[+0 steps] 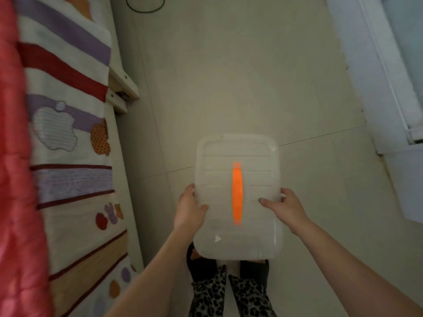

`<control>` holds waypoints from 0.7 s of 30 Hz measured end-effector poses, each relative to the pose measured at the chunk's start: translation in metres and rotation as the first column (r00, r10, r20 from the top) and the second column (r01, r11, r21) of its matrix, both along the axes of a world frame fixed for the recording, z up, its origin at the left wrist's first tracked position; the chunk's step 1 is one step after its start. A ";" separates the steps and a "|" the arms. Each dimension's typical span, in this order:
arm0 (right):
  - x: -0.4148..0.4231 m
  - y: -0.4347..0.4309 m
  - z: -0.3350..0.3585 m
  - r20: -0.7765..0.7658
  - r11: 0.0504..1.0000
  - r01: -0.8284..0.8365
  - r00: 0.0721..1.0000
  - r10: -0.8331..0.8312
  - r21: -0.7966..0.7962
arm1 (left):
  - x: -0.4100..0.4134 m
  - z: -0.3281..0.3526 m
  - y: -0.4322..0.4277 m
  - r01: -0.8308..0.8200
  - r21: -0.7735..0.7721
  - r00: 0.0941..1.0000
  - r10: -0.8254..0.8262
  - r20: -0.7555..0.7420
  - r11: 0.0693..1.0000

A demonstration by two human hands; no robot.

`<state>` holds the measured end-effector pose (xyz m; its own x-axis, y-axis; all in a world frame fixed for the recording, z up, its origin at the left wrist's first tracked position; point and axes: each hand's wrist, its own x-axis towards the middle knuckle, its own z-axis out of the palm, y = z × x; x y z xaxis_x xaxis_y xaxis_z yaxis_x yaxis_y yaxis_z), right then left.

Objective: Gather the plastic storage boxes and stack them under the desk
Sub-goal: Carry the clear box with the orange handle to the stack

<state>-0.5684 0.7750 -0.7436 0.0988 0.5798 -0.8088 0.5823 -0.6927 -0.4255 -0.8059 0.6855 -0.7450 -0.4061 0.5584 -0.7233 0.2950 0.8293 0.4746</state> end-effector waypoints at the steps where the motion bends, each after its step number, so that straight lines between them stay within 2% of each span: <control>1: -0.001 -0.001 0.018 0.004 1.000 0.011 1.000 -0.011 0.024 | -0.001 0.019 -0.001 -0.007 0.004 1.000 0.007 -0.029 1.000; 10: -0.012 -0.008 0.183 0.063 0.976 0.042 0.996 -0.056 0.211 | -0.002 0.198 -0.004 -0.064 0.130 0.978 0.088 -0.191 0.989; 21: -0.003 -0.049 0.388 0.140 0.918 0.039 0.985 -0.102 0.394 | 0.012 0.403 -0.034 -0.112 0.323 0.971 0.172 -0.165 0.940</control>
<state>-0.5718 0.7256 -0.3559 0.2568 0.8314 -0.4928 0.6180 -0.5333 -0.5777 -0.7936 0.6514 -0.3416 -0.6092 0.6684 -0.4268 0.2935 0.6900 0.6616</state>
